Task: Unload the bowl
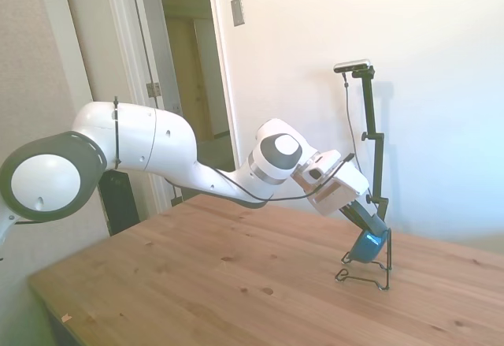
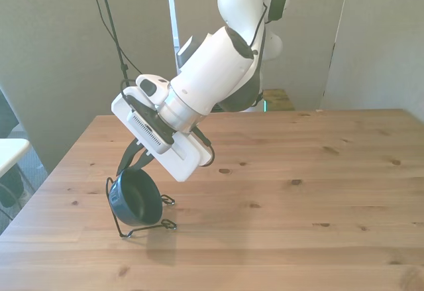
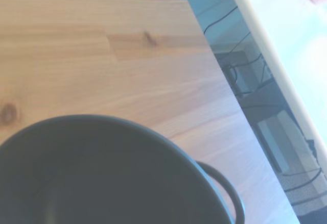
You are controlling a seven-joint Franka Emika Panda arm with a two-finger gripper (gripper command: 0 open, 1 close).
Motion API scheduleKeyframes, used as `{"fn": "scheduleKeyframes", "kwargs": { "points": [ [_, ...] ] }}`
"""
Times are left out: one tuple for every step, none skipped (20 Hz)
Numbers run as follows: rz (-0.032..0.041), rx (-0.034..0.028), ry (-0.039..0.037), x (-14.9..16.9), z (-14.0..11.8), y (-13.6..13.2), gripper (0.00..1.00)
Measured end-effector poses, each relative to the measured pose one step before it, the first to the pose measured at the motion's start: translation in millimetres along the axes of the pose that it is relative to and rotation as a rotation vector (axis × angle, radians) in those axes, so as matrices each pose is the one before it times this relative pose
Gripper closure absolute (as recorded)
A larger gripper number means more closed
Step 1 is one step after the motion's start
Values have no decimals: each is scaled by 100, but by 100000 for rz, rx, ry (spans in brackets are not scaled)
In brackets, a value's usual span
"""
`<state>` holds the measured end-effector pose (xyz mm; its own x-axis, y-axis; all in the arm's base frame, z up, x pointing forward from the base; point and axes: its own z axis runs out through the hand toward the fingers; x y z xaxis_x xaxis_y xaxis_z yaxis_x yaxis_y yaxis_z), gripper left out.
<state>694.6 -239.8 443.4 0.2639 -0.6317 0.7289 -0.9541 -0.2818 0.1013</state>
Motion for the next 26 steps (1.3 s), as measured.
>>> {"fn": "scheduleKeyframes", "kwargs": {
  "points": [
    [586, 1745, 490, 92, -1117, -258, 100],
    [568, 2079, 478, 86, -1344, -167, 100],
    [422, 2449, -1, -59, -1496, -75, 100],
    [366, 2884, -358, -122, -1626, 52, 100],
    [262, 3317, -741, -180, -1701, 201, 100],
    [-54, 3220, -1151, -283, -1573, 299, 100],
    [-348, 2939, -1334, -437, -1619, 410, 100],
    [-401, 2441, -1431, -550, -1258, 547, 100],
    [-319, 1847, -1584, -632, -871, 647, 100],
    [-223, 1479, -1882, -783, -590, 743, 100],
    [-1, 1090, -2207, -838, -288, 863, 100],
    [127, 963, -2822, -1010, -99, 997, 100],
    [-268, 926, -3138, -1094, 29, 985, 100],
    [-703, 1213, -3444, -1205, 144, 948, 100],
    [-1036, 1832, -3517, -1310, 210, 861, 100],
    [-1004, 1573, -2871, -1141, 248, 617, 100],
    [-1005, 982, -2742, -1051, 375, 532, 100],
    [-777, 693, -2321, -842, 421, 416, 100],
    [-752, 731, -2077, -653, 487, 311, 100],
    [-186, 842, -1986, -476, 470, 259, 100],
    [-45, 966, -2058, -350, 519, 229, 100],
    [9, 1097, -1697, -216, 449, 232, 100],
    [427, 932, -1480, -120, 505, 195, 100],
    [545, 835, -1199, -2, 490, 167, 100],
    [329, 145, -1093, 26, 571, 185, 100],
    [230, -263, -1083, -9, 546, 169, 100]
  ]
}}
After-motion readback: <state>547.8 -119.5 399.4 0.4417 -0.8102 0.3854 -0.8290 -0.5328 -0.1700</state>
